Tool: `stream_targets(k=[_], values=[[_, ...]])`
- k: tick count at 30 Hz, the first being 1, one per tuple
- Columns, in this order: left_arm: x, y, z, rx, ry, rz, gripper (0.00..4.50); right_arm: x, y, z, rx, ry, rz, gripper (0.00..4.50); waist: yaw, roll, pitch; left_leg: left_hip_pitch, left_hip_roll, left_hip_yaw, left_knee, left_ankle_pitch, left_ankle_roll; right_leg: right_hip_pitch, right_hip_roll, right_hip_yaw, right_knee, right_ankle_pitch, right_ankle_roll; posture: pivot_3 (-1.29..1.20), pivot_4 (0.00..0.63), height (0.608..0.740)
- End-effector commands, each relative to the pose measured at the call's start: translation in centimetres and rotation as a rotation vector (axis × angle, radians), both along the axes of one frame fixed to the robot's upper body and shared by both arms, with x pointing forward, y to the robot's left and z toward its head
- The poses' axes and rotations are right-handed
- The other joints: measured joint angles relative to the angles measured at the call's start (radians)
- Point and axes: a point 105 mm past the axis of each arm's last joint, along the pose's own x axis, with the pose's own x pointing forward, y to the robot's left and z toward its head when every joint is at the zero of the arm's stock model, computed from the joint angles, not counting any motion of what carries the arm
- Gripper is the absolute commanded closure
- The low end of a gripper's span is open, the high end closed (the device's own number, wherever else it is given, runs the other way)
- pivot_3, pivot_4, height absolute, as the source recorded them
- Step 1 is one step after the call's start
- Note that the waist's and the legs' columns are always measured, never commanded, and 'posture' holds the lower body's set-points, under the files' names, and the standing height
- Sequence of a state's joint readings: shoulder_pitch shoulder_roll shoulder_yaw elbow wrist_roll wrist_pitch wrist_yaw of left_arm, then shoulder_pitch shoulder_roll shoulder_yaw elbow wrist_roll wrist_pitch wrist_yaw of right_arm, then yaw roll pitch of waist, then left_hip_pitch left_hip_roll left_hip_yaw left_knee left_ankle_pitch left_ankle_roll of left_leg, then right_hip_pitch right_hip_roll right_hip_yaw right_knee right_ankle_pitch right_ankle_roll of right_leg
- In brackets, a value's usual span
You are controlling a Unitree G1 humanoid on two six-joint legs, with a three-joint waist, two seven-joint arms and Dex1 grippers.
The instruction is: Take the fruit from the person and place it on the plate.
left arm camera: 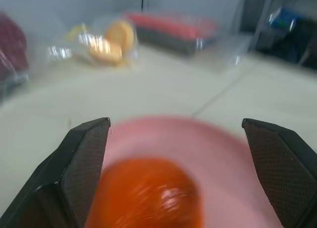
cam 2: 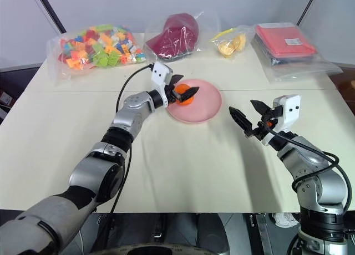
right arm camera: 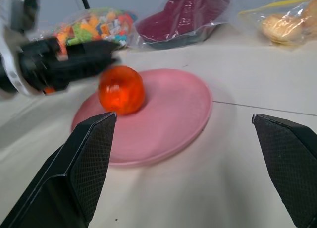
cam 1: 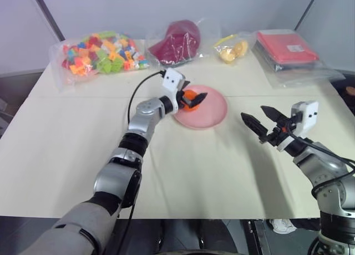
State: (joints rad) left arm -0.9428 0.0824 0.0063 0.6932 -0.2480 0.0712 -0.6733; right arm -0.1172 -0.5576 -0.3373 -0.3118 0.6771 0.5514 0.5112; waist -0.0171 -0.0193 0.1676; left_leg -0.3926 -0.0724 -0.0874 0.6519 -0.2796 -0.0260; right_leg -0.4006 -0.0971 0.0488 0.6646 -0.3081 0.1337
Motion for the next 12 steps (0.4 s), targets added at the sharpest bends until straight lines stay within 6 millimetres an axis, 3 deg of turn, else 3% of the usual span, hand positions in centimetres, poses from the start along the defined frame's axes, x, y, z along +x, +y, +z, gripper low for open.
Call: stream_targets(k=[1,8,12], values=[[-0.8,4.1,2.8,-0.037,-0.079,0.062,0.06,0.3,-0.5,1.2,-0.034,-0.064,-0.029,0.00,-0.005,0.000,0.000,0.000,0.000,0.000,0.000,0.000,0.000,0.000,0.000,0.000,0.000,0.000,0.000,0.00,0.150,0.740],[-3.7,11.0,2.6,0.023,-0.056,0.197,0.06,1.7,-1.8,0.8,-0.058,-0.076,-0.106,0.00,0.006,0.000,0.000,0.000,0.000,0.001,0.001,0.001,-0.001,-0.001,0.000,0.001,0.001,0.000,0.000,0.00,0.150,0.740],[-5.3,12.9,1.2,0.041,0.000,0.252,0.06,2.3,-1.9,0.7,-0.058,-0.080,-0.110,0.00,0.008,0.000,0.000,0.000,-0.001,0.000,0.001,0.001,-0.001,0.000,-0.001,0.001,0.001,0.000,0.000,0.00,0.150,0.740]])
